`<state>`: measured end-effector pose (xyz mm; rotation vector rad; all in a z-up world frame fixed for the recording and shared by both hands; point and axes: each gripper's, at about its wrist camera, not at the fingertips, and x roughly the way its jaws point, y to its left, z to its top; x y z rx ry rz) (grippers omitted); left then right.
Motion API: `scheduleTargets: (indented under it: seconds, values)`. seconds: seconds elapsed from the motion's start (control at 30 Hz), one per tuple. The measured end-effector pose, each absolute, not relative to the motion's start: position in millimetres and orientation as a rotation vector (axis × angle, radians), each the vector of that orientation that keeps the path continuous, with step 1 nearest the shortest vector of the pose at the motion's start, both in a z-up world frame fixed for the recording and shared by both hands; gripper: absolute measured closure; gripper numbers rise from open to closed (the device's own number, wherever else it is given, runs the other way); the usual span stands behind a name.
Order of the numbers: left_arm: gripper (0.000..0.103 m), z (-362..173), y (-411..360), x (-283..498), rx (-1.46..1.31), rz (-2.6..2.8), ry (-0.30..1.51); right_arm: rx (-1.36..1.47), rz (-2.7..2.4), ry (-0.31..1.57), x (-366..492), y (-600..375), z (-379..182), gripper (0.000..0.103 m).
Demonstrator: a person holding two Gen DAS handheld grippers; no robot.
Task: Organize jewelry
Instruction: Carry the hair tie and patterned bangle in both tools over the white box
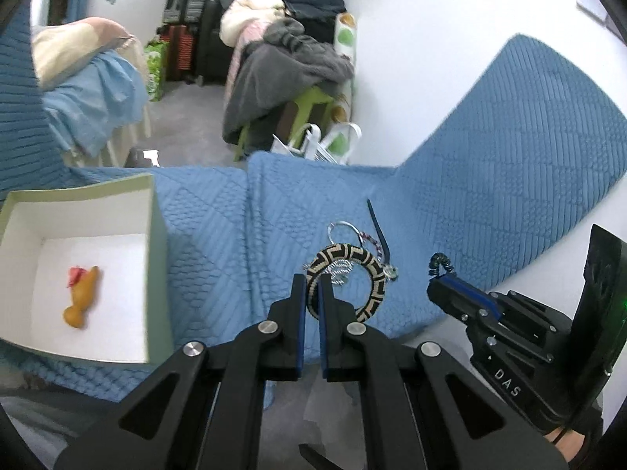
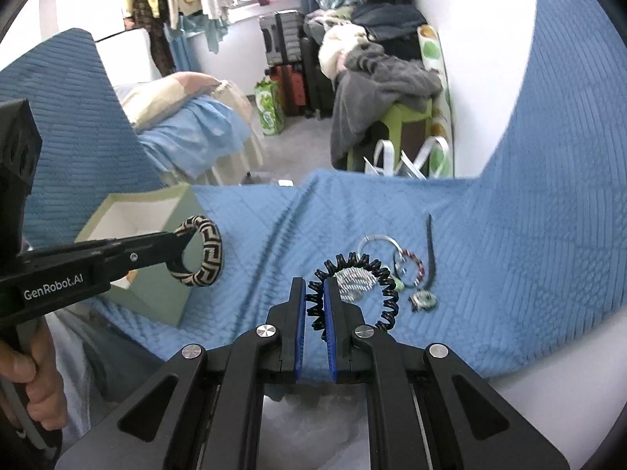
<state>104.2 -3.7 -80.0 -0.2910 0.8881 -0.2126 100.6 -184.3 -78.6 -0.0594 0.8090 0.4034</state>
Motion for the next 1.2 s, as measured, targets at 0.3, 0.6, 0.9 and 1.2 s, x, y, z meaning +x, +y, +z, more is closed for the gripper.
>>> scheduleTargets:
  seconds: [0.3, 0.6, 0.9, 1.2]
  values:
    - [0.098, -42, 34, 95, -0.306, -0.161, 0.817, -0.071, 0.461, 0.725, 104, -151, -36, 0.096]
    - [0.098, -11, 78, 83, -0.312, -0.115, 0.755, -0.089, 0.545, 0.651, 105, -96, 4, 0.096]
    - [0.098, -16, 129, 79, -0.334, -0.086, 0.758, -0.125, 0.627, 0.65, 104, -34, 6, 0.096]
    - [0.098, -47, 176, 85, -0.367, -0.048, 0.821, -0.165, 0.685, 0.743, 109, 18, -32, 0.096]
